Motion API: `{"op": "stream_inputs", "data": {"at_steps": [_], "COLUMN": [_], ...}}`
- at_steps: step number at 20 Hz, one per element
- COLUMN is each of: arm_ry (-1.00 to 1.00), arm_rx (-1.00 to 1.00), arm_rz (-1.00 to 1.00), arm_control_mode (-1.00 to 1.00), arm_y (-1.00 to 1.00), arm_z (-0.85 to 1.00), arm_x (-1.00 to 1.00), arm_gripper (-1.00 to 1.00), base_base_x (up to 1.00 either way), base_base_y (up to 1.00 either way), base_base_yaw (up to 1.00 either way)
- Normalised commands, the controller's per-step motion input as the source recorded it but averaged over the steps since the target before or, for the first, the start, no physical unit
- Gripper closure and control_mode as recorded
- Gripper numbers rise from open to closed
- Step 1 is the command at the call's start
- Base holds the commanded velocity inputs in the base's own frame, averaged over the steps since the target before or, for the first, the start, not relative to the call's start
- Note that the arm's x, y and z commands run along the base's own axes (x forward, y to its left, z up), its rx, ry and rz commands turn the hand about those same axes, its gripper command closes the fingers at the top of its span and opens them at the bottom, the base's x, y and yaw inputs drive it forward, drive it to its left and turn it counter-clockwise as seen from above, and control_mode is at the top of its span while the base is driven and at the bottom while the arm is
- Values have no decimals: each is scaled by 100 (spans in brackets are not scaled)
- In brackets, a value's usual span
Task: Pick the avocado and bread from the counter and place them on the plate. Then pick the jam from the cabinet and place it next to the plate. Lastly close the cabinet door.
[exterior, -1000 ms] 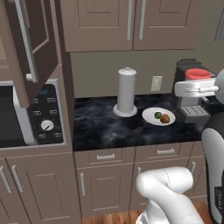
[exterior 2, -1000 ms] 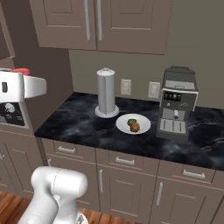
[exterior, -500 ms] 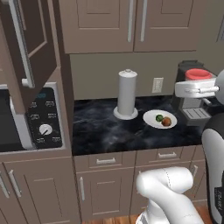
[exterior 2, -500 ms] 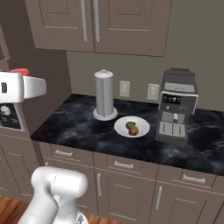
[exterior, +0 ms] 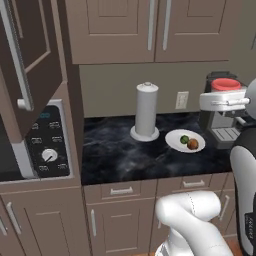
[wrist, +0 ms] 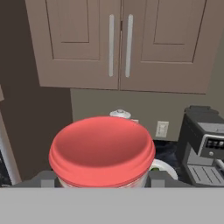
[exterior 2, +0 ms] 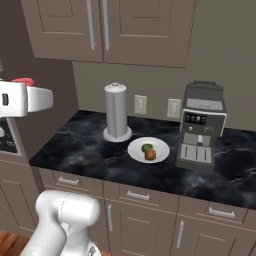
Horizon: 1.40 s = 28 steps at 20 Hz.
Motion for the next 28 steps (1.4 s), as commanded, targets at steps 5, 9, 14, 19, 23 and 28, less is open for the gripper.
{"op": "stream_inputs", "data": {"at_steps": [5,9,14,19,23,28], "arm_ry": [0,0,4,4,14,26], "arm_rx": [0,0,1,3,0,-1], "arm_rz": [0,0,0,0,0,0], "arm_control_mode": [100,100,-100,-100,-100,-100], "arm_y": [0,0,-18,-24,0,0], "arm_z": [0,0,-22,-59,-37,-28], "arm_x": [0,0,3,8,40,56], "arm_gripper": [100,100,100,100,100,100], "base_base_x": [35,40,4,0,0,0], "base_base_y": [-13,-10,-3,0,0,0], "base_base_yaw": [0,0,0,0,0,0]}}
